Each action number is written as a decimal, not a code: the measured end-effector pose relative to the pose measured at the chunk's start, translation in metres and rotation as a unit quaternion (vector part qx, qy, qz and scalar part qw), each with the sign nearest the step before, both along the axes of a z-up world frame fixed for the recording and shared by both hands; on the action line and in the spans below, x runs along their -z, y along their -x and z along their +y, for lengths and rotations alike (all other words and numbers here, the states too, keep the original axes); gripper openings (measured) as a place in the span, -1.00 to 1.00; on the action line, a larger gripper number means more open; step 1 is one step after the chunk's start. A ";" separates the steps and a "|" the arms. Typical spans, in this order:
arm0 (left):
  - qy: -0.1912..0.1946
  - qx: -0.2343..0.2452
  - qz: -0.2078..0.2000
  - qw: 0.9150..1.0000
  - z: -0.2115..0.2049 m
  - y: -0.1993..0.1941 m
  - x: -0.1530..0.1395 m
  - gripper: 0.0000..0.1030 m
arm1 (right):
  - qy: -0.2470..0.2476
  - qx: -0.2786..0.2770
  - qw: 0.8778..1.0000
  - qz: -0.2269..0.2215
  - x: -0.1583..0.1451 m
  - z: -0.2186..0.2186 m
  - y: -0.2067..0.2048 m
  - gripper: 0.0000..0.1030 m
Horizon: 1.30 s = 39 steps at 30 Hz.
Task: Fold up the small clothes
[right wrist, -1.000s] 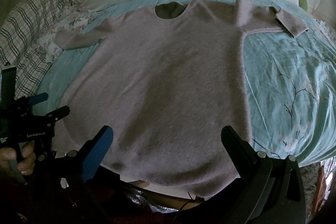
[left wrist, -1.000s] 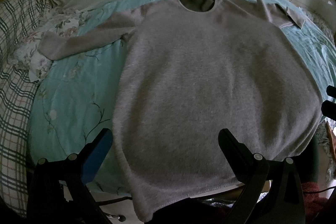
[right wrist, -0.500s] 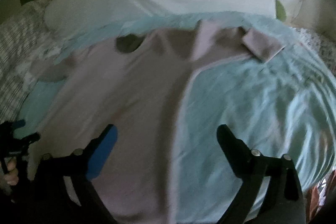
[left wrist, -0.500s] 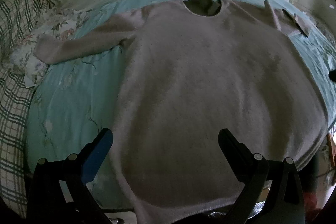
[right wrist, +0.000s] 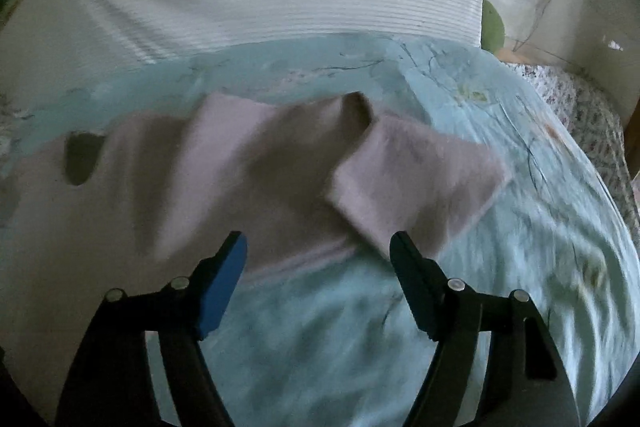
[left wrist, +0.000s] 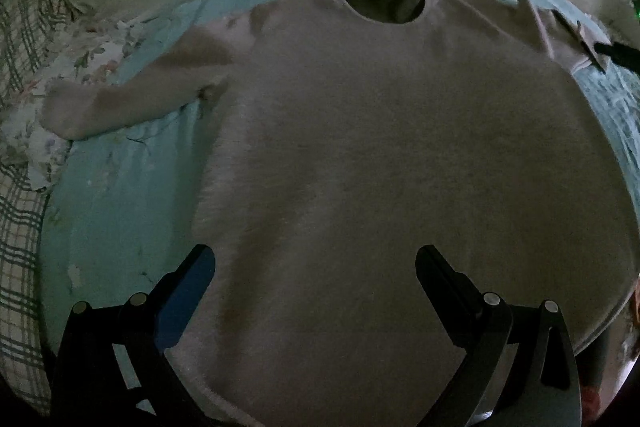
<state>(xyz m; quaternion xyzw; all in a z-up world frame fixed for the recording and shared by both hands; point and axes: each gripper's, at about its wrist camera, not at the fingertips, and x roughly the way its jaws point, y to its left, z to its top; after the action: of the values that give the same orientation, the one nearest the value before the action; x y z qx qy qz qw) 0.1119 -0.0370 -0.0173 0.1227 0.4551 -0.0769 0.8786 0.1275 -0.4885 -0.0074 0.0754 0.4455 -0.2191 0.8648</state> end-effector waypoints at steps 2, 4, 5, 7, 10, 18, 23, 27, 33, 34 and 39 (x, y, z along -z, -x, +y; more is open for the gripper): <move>-0.005 0.001 0.007 1.000 -0.004 -0.005 0.006 0.96 | 0.000 0.007 1.000 0.018 0.011 -0.014 -0.012 0.22; -0.004 0.002 0.013 1.000 -0.008 -0.011 0.011 0.96 | -0.002 0.019 0.999 0.039 0.021 -0.029 -0.020 -0.04; 0.001 0.003 0.013 1.000 -0.008 -0.013 0.011 0.96 | -0.012 0.023 0.999 0.040 0.024 -0.036 -0.022 -0.25; 0.004 0.004 0.017 1.000 -0.010 -0.017 0.015 0.96 | -0.033 0.028 0.999 0.032 0.022 -0.043 -0.018 -0.69; 0.026 0.005 0.021 0.999 -0.010 -0.020 0.015 0.96 | -0.075 0.022 0.997 0.001 0.004 -0.034 -0.008 -0.94; 0.057 0.014 0.014 0.998 -0.006 -0.014 0.010 0.96 | -0.252 -0.091 0.958 -0.098 -0.043 0.064 -0.017 -0.94; 0.063 0.011 0.005 0.998 0.000 -0.008 0.005 0.96 | -0.348 -0.173 0.915 -0.106 -0.037 0.158 -0.072 -0.94; 0.074 0.002 0.001 0.997 0.011 -0.009 0.001 0.96 | -0.401 -0.208 0.887 -0.094 -0.018 0.222 -0.123 -0.94; 0.097 -0.018 0.008 0.995 0.031 -0.021 0.000 0.96 | -0.466 -0.228 0.853 -0.067 0.022 0.302 -0.190 -0.94; 0.096 -0.020 0.011 0.995 0.033 -0.022 0.002 0.96 | -0.476 -0.226 0.848 -0.060 0.032 0.313 -0.201 -0.94; 0.098 -0.026 0.012 0.995 0.044 -0.038 0.005 0.96 | -0.503 -0.222 0.834 -0.035 0.065 0.337 -0.230 -0.92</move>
<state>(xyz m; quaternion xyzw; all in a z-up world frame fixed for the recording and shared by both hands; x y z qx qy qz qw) 0.1497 0.0070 -0.0218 0.0228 0.4590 -0.0996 0.8825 0.3577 -0.1513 -0.0729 0.4064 0.4687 0.2362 0.7479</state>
